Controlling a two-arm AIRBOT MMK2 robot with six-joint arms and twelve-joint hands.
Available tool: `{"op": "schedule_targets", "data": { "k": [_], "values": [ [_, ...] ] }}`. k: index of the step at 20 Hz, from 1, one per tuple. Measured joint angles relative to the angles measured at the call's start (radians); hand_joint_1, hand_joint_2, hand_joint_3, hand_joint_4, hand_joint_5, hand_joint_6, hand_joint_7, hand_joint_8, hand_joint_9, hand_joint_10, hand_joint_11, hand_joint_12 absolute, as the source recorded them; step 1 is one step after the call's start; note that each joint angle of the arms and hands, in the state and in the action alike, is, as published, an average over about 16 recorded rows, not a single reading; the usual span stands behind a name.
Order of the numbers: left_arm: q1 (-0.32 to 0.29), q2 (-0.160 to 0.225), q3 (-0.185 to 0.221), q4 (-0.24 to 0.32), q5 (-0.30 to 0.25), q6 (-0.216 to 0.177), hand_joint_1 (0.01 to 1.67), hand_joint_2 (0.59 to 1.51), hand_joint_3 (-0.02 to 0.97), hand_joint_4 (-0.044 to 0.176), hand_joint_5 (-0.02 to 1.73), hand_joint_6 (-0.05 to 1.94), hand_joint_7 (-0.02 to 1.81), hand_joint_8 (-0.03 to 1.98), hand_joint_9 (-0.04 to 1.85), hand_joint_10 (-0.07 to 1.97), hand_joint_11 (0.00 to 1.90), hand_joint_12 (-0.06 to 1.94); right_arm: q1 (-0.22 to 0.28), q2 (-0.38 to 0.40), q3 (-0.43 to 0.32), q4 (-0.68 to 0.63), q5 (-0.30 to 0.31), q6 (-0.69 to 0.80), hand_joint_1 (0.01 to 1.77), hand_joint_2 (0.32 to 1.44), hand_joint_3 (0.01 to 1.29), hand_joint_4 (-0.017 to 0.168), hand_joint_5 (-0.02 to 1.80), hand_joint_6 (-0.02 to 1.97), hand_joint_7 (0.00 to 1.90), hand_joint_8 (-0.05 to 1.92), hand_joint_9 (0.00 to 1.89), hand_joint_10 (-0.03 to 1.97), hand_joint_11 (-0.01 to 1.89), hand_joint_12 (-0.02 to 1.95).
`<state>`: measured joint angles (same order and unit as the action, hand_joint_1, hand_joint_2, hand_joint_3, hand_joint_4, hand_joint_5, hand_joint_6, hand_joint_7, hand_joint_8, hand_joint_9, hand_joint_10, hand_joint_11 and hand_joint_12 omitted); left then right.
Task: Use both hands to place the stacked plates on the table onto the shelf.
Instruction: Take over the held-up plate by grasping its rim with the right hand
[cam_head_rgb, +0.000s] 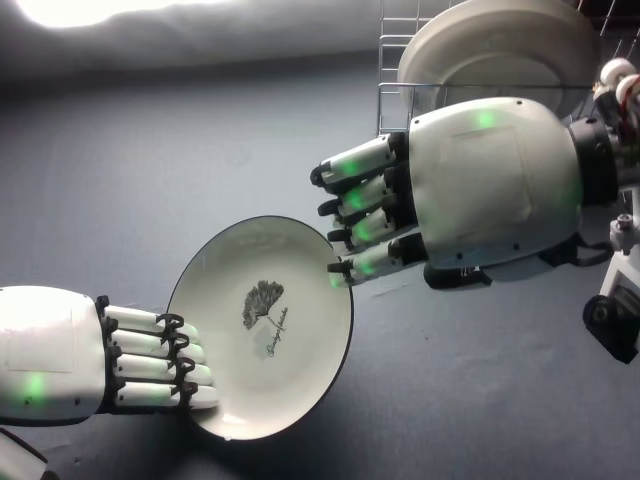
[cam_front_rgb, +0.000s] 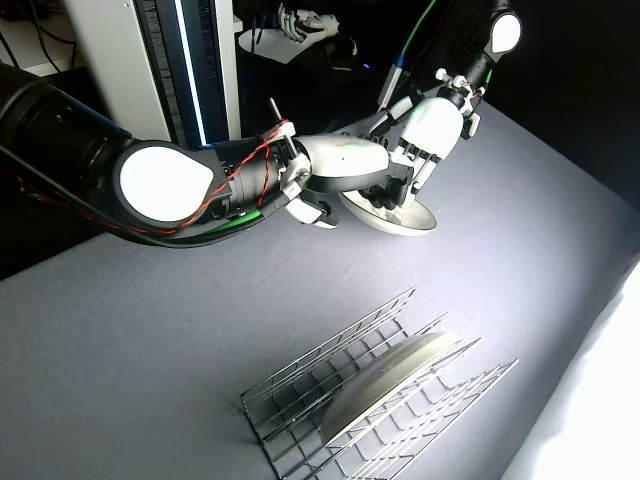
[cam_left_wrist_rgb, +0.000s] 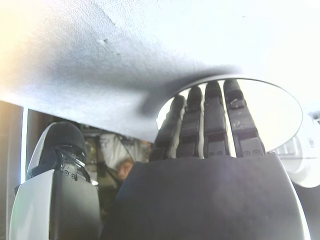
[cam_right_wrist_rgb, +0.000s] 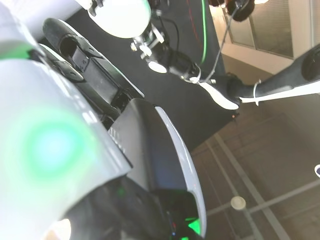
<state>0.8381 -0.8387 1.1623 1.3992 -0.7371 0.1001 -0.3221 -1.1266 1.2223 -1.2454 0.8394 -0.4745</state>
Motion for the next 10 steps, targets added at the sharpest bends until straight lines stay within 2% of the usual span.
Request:
{"op": "schedule_targets", "data": {
  "k": [10],
  "values": [
    [0.001,0.000,0.001,0.000,-0.002,0.000,0.02,1.120,0.014,-0.010,0.03,-0.03,0.07,-0.01,0.09,-0.02,0.02,0.19,-0.012,-0.010,-0.014,0.001,-0.023,-0.002,1.15,1.07,0.01,0.003,0.47,0.05,0.53,0.02,0.40,0.32,0.08,1.27]
  ]
}}
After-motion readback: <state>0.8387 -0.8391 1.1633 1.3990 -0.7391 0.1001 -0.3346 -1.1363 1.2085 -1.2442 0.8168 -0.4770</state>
